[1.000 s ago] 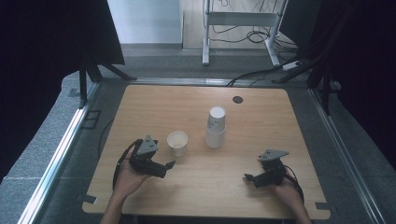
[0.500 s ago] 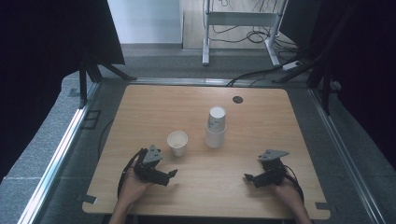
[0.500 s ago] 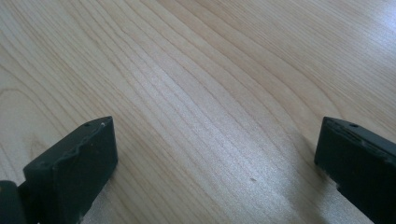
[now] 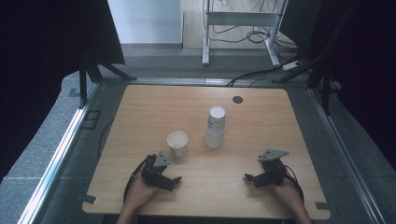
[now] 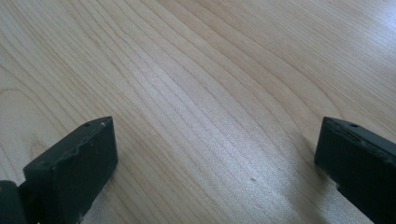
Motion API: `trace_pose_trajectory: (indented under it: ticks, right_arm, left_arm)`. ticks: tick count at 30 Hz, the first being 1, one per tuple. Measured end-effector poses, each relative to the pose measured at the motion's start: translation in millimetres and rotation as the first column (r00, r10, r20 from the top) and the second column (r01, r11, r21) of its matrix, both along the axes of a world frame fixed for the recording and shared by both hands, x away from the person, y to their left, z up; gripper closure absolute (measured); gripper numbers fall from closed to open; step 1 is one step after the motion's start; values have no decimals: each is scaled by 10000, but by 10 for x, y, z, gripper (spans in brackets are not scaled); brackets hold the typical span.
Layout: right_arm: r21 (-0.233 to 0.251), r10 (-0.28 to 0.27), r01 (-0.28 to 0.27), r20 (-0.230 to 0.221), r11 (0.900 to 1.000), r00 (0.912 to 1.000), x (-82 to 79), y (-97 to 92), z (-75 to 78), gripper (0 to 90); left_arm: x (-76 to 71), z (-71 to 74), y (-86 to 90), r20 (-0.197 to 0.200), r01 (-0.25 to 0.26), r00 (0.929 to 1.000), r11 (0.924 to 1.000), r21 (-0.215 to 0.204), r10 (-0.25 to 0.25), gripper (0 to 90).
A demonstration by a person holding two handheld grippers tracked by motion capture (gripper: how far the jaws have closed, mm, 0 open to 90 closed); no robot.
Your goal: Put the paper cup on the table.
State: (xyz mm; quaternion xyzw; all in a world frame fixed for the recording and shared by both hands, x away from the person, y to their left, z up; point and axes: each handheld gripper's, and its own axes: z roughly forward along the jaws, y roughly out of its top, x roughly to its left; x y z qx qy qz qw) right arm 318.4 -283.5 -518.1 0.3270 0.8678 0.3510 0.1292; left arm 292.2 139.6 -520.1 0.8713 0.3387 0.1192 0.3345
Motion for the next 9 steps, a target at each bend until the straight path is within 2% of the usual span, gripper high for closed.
trace_pose_trajectory:
  ticks: [1,9]
  right_arm:
    - [0,0,0,1,10000,10000,0,0,0,0]
    - [-17,13,-13,15,10000,10000,-4,-2,-2,0]
  left_arm:
    - [10,-3,0,-140,-121,9998,9999,-103,120,0]
    - [8,-5,-3,-142,-220,9997,9997,-84,218,0]
